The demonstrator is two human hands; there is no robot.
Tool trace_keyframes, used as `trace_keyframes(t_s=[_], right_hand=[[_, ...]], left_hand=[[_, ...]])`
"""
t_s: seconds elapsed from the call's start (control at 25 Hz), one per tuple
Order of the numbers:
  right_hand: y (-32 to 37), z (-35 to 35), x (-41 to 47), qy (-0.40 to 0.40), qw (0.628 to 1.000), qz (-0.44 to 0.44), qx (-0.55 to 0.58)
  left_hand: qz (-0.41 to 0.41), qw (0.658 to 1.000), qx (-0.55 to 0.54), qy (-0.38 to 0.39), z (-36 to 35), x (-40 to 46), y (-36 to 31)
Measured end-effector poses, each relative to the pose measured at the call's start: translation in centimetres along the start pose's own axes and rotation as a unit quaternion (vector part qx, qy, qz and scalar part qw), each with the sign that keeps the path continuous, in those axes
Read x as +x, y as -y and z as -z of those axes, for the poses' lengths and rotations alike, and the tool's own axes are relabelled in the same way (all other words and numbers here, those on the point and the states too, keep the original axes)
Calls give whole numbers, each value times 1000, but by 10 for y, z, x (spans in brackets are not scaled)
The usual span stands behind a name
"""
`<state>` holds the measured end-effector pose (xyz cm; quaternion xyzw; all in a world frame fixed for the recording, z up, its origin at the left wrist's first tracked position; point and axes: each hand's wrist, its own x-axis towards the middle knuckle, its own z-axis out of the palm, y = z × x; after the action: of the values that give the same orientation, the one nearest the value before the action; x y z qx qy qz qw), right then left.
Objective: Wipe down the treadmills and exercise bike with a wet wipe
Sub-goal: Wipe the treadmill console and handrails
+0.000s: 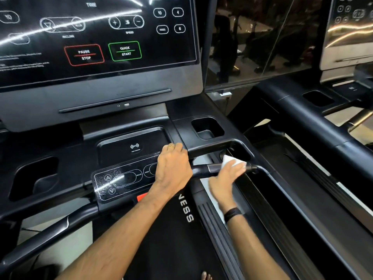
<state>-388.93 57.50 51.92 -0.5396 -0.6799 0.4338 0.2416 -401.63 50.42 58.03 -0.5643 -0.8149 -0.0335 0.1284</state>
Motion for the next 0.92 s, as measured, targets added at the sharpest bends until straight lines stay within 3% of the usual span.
trace_keyframes(t_s=[0.12,0.24,0.44,0.56,0.72,0.92], right_hand=[[-14,29,24,-18,998,-60,-28],[-10,27,10,0,998,-56,-17],[23,-35,-70,103,991,59,54],[32,-51,-86,162,981,62,80],[13,-35,-54,107,989,24,99],[-13,30,2,9,998,-46,41]], left_hand=[[-14,1000,-5,-6,-1,0,-1],[-1,1000,-13,-9,-2,1,-4],[15,999,-36,-12,0,-1,-5],[8,998,-66,-12,5,-1,-4],[14,999,-39,-15,4,-1,-3],[4,999,-43,-20,0,-1,-3]])
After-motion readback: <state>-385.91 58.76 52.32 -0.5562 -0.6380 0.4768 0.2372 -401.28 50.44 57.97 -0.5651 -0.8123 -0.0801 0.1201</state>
